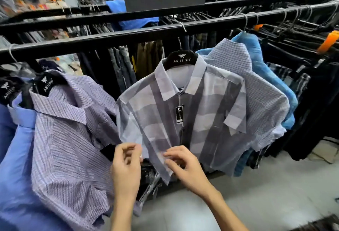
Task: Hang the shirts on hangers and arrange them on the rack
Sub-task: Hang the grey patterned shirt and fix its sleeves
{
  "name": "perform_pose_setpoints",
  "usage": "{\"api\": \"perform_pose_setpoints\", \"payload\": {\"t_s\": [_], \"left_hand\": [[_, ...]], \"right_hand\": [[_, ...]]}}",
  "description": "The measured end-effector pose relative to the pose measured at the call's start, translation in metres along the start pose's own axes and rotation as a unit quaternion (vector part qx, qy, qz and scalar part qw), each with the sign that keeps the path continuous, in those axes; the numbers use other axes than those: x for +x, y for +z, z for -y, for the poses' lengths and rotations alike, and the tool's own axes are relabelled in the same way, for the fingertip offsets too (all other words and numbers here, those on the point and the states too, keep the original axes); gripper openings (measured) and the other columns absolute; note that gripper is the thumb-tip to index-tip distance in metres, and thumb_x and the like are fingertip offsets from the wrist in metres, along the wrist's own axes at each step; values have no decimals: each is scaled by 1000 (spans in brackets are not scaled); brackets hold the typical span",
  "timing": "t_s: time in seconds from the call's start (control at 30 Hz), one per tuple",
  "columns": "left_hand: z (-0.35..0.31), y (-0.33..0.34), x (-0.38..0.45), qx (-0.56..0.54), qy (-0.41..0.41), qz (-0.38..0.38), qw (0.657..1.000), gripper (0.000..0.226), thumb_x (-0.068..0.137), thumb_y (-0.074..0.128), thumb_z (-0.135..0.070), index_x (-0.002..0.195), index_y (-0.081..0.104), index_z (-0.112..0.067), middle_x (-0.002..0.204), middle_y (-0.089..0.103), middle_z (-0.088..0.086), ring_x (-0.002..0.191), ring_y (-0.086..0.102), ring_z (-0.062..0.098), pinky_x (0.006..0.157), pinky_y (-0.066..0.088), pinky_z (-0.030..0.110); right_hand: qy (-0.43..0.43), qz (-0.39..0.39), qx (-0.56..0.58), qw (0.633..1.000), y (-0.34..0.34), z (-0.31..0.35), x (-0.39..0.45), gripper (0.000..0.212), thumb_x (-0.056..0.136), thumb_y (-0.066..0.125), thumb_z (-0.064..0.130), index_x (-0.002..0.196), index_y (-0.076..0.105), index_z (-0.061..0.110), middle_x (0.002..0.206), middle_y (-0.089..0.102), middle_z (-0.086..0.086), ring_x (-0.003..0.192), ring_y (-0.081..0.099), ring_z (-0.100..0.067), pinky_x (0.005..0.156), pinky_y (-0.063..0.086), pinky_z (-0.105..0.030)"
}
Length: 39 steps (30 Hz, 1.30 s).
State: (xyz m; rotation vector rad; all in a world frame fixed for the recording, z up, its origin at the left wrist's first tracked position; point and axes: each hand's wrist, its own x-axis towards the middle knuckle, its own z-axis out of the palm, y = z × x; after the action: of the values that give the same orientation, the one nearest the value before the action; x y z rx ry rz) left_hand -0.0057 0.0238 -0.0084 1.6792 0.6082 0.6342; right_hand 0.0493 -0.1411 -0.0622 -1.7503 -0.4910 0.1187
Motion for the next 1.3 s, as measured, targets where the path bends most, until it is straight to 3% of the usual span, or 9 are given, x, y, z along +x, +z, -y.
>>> {"api": "perform_pose_setpoints", "payload": {"t_s": [0.27,0.4,0.53,0.7,0.8,0.97,1.1,1.23,1.3], "left_hand": [[-37,40,55,26,99,175,979,22,99,60,-13,104,70,-31,97,73,-11,93,70,8,90,56,35],[-72,57,97,60,239,165,955,31,100,57,-6,109,71,-32,116,65,-13,113,59,-2,99,46,17],[-102,90,153,110,318,125,933,38,101,53,-5,132,63,-22,136,56,-5,124,54,8,110,40,25],[-129,136,198,207,286,247,902,42,107,45,-12,148,49,-19,123,62,10,115,58,22,99,44,22],[-151,147,214,241,253,218,911,20,105,50,-19,119,65,-17,93,63,4,98,62,30,73,36,19],[-183,141,231,386,93,239,886,54,105,34,-56,145,53,-27,150,52,-1,139,47,23,111,31,29],[-158,124,234,245,127,314,908,24,101,56,-40,124,62,-36,103,71,-5,82,61,-4,90,48,36],[-134,102,221,117,130,397,901,44,92,62,-52,134,58,-41,110,72,-4,103,66,5,97,50,27],[-133,92,211,51,158,346,923,35,91,65,-56,114,70,-31,96,74,-1,87,67,12,86,55,29]], "right_hand": [[-43,-125,-49,990,-69,49,49,24,96,69,15,119,71,25,112,66,15,103,67,-7,90,51,-21],[-140,-198,-176,954,-116,73,92,24,95,71,17,118,70,21,114,65,5,109,62,-8,95,51,-29],[-170,-233,-300,909,-154,86,145,41,94,72,30,132,63,16,126,62,-2,120,55,-17,107,41,-28],[-158,-146,-301,929,-163,71,186,26,93,72,35,113,72,18,99,74,0,91,69,-21,82,55,-44],[-186,-143,-276,932,-174,75,208,18,93,72,32,105,74,19,85,74,3,77,68,-18,74,54,-43],[-169,-103,-316,928,-184,99,249,23,96,61,40,114,70,30,91,75,7,88,70,-21,76,56,-44],[-108,-8,-358,927,-175,77,253,20,97,59,46,112,66,35,95,72,11,96,66,-22,81,54,-45],[-109,154,-281,941,-163,47,252,13,95,66,44,104,69,35,93,70,23,91,64,2,84,53,-34],[-134,195,-270,933,-156,48,253,12,95,68,39,105,70,33,90,69,21,86,63,0,78,49,-25]]}}
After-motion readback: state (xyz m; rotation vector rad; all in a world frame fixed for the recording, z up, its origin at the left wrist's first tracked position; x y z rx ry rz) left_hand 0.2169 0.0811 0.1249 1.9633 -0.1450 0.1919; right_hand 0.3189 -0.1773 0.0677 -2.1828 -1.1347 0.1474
